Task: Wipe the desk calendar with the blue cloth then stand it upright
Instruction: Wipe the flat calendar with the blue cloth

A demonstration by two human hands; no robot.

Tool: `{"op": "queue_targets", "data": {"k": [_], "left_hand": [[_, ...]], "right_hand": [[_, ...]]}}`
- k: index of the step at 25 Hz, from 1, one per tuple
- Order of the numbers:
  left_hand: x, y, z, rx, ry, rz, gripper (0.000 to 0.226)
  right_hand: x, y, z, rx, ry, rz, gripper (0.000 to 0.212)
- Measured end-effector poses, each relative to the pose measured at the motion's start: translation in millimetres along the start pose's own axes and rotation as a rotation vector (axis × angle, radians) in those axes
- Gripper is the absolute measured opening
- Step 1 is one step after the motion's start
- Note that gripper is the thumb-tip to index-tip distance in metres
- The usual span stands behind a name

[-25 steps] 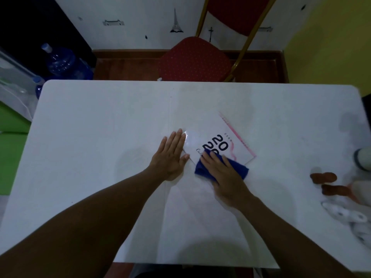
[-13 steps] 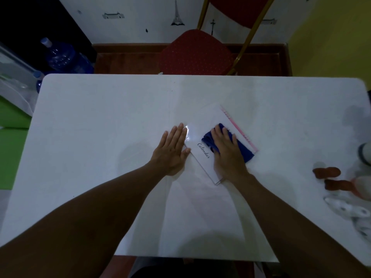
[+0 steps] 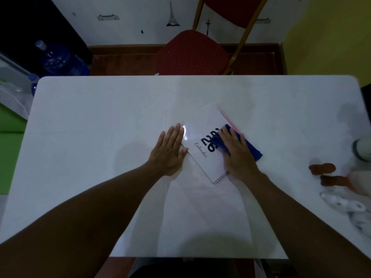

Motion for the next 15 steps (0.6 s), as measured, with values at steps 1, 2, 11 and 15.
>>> {"op": "queue_targets", "data": {"k": [1,2,11,15], "left_hand": [[1.1,-0.1,0.0,0.002,0.006,0.002,0.069],[2.3,0.5,0.3,0.002,0.013,0.003,0.069],[5.2,1.8,2.5,-0.004,0.038,-0.008,0.07],[3.5,1.7,1.3,0.001,0.01,0.006,0.07]], "right_hand": [[5.2,9.6,2.7,0.031,-0.018,0.001,0.063],[11.9,22.1,-0.4,0.026,-0.024,-0.003,0.065],[19.4,33.6,-84.9,-0.322,0.183,0.033,0.068],[5.9,18.2,-21.2,-0.206,0.117,0.065,0.066]]}}
Point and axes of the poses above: each hand's wrist, its own z-axis towards the middle knuckle, its own x-axis out of the palm, y = z × x, the point moved 9 cm from there along z, towards the middle knuckle, and after that the axes turned 8 degrees about -y, right-handed, at the moved point
